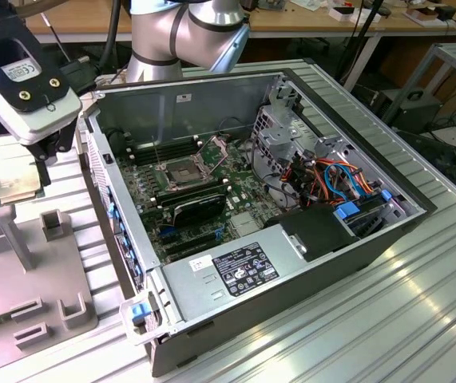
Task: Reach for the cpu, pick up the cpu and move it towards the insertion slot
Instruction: 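Pick up the cpu and move it towards the insertion slot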
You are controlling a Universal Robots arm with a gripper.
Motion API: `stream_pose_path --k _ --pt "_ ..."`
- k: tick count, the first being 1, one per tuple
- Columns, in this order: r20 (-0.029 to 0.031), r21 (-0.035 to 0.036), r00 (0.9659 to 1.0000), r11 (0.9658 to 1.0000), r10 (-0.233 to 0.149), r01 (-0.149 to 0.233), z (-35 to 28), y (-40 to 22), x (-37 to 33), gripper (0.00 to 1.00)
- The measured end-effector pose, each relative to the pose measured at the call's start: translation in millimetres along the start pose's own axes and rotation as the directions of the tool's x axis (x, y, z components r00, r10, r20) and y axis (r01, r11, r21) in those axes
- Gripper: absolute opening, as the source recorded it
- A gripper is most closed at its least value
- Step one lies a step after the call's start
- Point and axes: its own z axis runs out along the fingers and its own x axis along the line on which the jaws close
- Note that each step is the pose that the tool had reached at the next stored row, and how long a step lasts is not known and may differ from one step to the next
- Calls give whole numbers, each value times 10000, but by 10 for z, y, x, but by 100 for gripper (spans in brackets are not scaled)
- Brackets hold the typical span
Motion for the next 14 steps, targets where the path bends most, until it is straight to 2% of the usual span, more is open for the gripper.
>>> stream_pose_path --k 14 --pt "-1 1 10000 10000 0 0 -2 -2 -169 55"
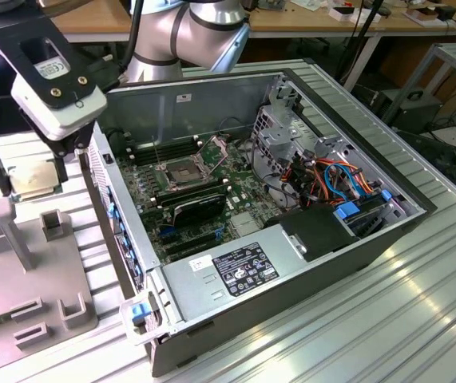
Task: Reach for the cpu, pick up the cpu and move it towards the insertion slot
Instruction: 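Pick up the cpu and move it towards the insertion slot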
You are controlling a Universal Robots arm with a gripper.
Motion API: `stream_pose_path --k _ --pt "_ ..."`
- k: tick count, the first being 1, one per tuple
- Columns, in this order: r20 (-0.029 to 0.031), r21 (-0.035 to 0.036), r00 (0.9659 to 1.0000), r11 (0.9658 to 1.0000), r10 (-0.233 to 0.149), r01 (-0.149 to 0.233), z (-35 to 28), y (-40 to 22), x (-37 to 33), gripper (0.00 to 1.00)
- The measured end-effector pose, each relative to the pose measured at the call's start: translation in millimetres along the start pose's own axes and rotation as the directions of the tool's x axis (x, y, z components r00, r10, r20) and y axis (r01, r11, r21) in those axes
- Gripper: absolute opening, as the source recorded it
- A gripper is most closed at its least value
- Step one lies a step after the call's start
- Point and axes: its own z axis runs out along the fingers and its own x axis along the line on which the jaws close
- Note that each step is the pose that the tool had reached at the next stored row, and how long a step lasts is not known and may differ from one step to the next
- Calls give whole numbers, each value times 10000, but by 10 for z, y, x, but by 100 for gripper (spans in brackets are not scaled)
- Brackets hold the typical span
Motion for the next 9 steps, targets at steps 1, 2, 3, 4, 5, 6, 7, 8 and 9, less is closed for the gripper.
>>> stream_pose_path --k 1,2,3,4,5,6,7,8,9 --pt "0 0 10000 10000 0 0 0 0 -10 55" --pt "0 0 10000 10000 0 0 0 0 -23 55" --pt "0 0 10000 10000 0 0 0 -1 -33 55" --pt "0 0 10000 10000 0 0 0 -1 -49 55" --pt "0 0 10000 10000 0 0 -1 -1 -70 55" --pt "0 1 10000 10000 0 0 -1 -1 -81 55" --pt "0 1 10000 10000 0 0 -1 -1 -93 55" --pt "0 0 10000 10000 0 0 -1 -2 -111 55" --pt "0 0 10000 10000 0 0 -1 -2 -126 55"
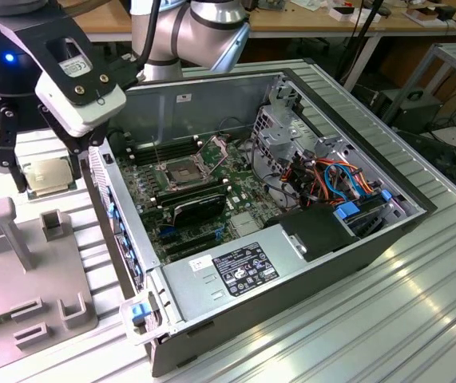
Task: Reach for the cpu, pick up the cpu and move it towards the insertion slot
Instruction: 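Pick up the cpu and move it towards the insertion slot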
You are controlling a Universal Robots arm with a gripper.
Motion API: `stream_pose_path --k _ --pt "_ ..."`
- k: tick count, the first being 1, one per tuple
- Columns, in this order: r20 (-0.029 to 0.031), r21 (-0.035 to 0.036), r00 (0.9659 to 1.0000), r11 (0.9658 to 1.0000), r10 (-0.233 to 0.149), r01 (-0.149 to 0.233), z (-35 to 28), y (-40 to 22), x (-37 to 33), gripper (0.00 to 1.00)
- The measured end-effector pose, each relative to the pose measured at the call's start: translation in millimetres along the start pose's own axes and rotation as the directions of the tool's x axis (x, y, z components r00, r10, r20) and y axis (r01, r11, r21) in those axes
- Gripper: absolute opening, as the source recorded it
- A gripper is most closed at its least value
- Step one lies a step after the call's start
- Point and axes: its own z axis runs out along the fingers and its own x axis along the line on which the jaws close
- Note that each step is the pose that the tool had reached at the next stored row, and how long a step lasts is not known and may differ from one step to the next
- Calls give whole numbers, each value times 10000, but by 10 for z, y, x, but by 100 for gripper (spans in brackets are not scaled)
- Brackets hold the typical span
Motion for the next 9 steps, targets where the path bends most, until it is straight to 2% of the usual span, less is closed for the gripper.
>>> stream_pose_path --k 6,9 --pt "0 0 10000 10000 0 0 -1 -1 -115 55" --pt "0 1 10000 10000 0 0 -1 -2 -150 55"
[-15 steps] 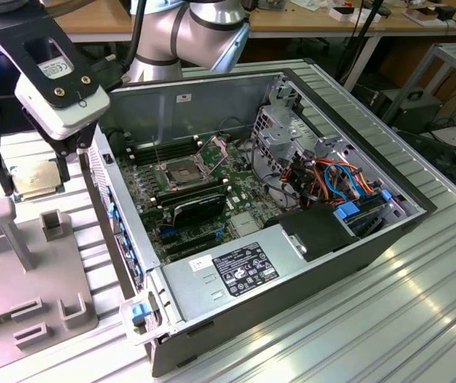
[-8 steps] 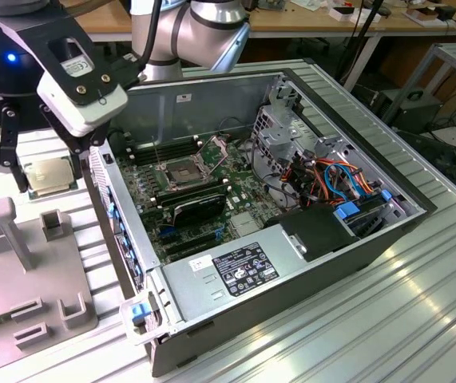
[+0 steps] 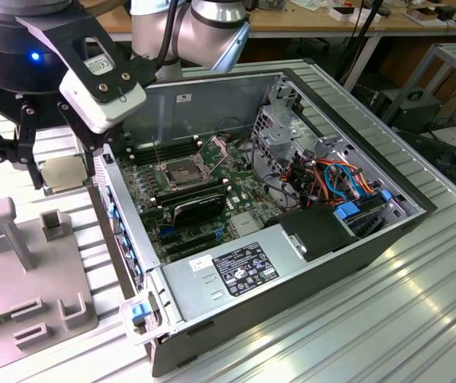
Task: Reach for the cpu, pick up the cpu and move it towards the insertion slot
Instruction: 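Pick up the cpu and move it towards the insertion slot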
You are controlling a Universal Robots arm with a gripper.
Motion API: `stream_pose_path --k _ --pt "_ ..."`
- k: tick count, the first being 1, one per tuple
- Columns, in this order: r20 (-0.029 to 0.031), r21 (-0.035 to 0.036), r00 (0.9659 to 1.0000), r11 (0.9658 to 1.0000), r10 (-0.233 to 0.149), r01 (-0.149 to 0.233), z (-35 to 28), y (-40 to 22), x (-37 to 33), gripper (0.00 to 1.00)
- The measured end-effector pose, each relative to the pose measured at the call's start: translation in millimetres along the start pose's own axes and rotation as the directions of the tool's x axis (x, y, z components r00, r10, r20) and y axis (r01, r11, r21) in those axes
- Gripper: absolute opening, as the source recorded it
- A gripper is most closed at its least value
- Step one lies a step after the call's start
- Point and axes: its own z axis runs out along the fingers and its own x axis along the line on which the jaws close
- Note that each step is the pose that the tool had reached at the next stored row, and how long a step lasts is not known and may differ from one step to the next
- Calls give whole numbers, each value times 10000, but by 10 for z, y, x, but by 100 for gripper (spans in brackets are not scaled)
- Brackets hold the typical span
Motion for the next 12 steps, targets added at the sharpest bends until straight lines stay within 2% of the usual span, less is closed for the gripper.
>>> stream_pose_path --k 12 --pt "0 0 10000 10000 0 0 -2 -2 -164 55"
